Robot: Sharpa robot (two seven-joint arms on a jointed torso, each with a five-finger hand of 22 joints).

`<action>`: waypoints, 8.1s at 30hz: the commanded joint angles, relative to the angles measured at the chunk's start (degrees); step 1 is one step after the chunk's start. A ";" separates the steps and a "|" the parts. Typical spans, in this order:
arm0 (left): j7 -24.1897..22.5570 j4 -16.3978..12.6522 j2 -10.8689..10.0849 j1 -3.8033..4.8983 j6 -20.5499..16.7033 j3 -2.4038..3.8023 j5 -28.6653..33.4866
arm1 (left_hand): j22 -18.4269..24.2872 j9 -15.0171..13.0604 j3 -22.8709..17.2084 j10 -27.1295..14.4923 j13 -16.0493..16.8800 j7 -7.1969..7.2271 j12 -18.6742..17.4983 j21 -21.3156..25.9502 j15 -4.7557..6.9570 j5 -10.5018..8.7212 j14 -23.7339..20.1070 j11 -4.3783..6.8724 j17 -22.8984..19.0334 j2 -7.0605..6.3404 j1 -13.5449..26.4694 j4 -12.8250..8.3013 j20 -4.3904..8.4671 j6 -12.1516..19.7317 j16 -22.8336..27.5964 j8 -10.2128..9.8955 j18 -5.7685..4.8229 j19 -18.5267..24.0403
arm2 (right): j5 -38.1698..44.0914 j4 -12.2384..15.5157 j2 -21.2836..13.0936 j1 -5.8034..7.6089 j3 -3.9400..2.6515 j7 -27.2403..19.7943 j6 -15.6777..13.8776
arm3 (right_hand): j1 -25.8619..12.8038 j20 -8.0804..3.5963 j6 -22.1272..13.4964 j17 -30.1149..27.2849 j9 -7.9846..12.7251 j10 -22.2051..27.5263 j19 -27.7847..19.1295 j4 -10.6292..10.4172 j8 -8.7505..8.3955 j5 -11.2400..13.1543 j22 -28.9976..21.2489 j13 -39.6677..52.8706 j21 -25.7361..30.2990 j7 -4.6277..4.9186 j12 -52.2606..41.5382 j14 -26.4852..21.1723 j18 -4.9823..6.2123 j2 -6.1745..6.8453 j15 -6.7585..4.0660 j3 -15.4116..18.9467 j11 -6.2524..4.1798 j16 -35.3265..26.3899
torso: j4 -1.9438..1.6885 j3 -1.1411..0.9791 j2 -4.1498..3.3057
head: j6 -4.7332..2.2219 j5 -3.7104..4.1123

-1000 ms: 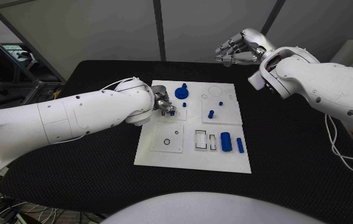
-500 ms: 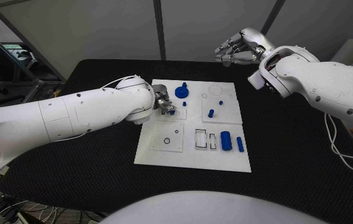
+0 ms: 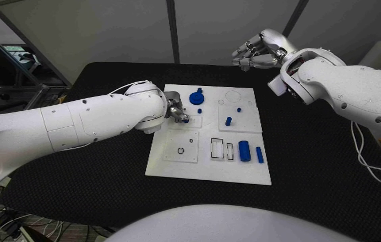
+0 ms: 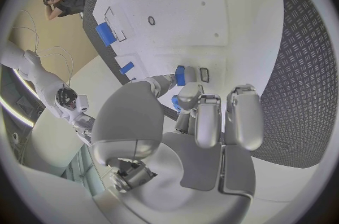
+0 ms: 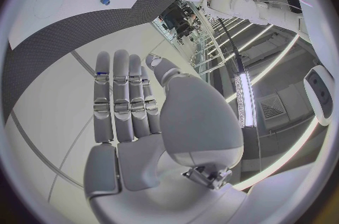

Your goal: Assemble the parts on the task board

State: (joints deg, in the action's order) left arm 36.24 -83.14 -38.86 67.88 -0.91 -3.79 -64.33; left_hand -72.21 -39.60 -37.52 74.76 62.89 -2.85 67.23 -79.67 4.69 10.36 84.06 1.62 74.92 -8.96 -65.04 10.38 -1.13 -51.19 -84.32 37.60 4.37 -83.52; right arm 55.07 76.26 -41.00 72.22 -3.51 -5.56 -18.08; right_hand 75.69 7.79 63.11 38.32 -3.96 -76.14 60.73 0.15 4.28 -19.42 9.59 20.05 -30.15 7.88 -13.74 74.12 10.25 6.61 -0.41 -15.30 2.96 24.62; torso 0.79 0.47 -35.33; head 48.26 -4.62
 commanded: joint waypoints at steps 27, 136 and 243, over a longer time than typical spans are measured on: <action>0.78 1.89 1.05 -0.16 2.16 -0.17 1.64 | -2.02 -0.01 -3.98 1.92 2.04 1.46 2.35 -1.37 0.95 1.01 4.31 0.83 9.92 -1.11 8.01 -7.37 0.47 -2.13 0.19 0.09 -1.26 -1.35 | 0.07 0.07 -0.10 0.10 1.96 0.16 0.59 | -0.69 -0.03 -0.50 -0.18 0.07 0.41 -0.51 -0.56 -0.30 -0.26 -0.06 0.14 0.30 0.12 -0.30 0.01 0.08 0.17 0.38 -0.11 0.12 -0.24 | 0.04 -0.06 -0.02 | 0.01 0.00; -5.08 27.81 9.94 3.93 14.52 5.15 2.05 | 3.64 10.56 36.16 -8.98 -12.13 -1.75 -6.26 4.06 -1.47 1.12 3.84 -2.09 9.17 5.08 -0.71 6.13 -1.73 -1.25 1.34 -7.40 0.01 0.98 | 0.07 -1.01 0.60 0.08 1.98 0.33 1.04 | -0.41 0.18 -0.75 -1.13 0.04 1.06 -0.73 -1.01 -0.22 -2.02 -0.28 0.53 0.78 0.20 -0.26 -0.20 0.16 0.35 0.48 -0.46 0.22 -0.78 | 0.14 0.00 -0.08 | -1.31 -0.37; -6.83 27.64 9.81 2.77 17.06 5.08 2.70 | 0.18 5.68 15.47 -5.95 -10.33 -0.72 -3.64 2.67 -0.58 -4.35 4.18 -1.08 9.73 4.33 -1.02 1.08 -0.80 -0.21 0.71 -3.94 -0.51 -0.03 | 0.07 -1.38 1.12 0.08 1.98 0.22 1.43 | -0.68 0.20 -0.67 -1.43 0.01 1.02 -0.59 -1.44 -0.12 -2.50 -0.30 0.75 0.81 0.21 -0.40 0.03 0.18 0.39 0.48 -0.48 0.23 -0.79 | 0.11 0.00 -0.05 | -0.85 -0.53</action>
State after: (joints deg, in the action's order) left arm 29.55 -55.46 -29.04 70.55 15.28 1.27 -61.97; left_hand -71.94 -33.95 -22.25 68.72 52.51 -3.48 63.47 -76.68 4.31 6.33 84.06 0.91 74.92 -4.82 -66.65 11.51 -1.75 -51.19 -83.43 33.95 4.37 -83.32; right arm 55.08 74.86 -39.94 72.19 -1.50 -5.08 -16.97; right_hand 75.47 7.86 62.91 36.95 -3.95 -75.54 60.41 -0.90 4.28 -21.69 9.38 20.75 -29.67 8.08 -13.96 73.91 10.25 6.84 -0.21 -15.82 3.17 24.09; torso 0.90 0.45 -35.38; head 47.38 -5.14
